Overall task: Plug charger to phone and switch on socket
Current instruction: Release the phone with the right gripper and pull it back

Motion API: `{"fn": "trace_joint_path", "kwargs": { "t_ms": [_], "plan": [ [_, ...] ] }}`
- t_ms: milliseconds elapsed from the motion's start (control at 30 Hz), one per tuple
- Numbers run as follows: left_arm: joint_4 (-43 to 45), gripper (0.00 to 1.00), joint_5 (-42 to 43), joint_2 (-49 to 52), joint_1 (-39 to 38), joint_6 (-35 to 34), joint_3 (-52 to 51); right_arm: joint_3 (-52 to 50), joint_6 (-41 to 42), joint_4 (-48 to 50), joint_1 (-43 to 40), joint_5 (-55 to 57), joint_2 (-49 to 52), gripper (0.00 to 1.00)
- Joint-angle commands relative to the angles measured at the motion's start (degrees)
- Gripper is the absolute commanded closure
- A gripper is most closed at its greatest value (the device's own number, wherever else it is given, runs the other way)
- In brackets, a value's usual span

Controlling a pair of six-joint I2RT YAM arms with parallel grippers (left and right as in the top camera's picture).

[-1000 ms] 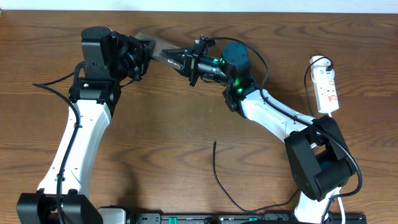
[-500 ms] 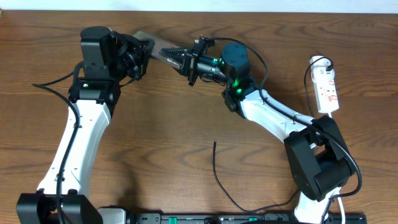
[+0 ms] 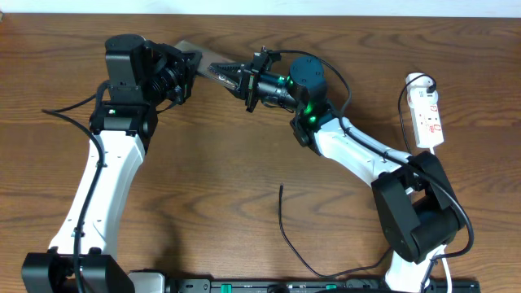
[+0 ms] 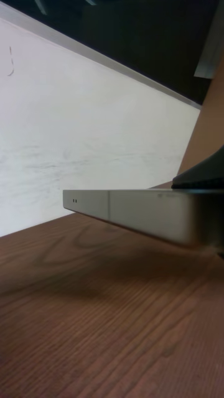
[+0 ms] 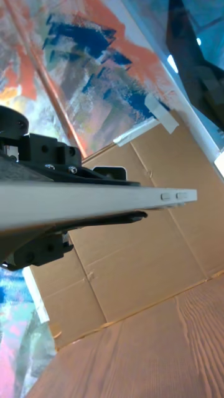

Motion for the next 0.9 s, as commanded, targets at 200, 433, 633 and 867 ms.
{"fn": "trace_joint_path", "kwargs": {
  "t_ms": [200, 433, 633, 867],
  "plan": [
    [-0.28, 0.92, -1.38, 0.44, -0.13, 2.47, -0.28, 0.92, -1.97, 0.98, 1.05, -1.09, -0.2, 0.79],
    [-0.28, 0.93, -1.38, 0.44, -0.07, 2.69, -0.28, 0.92, -1.99, 0.98, 1.05, -1.11, -0.2, 0.43],
    [-0.26, 0.93, -1.29, 0.44, 1.46, 3.13, -0.26, 0.92, -1.97, 0.98, 1.03, -1.09, -0.2, 0.01],
    [0.92, 0.93, 3.54, 0.44, 7.3, 3.15, -0.28, 0.92, -1.99, 0.96, 0.92, -1.07, -0.2, 0.01]
  ]
}}
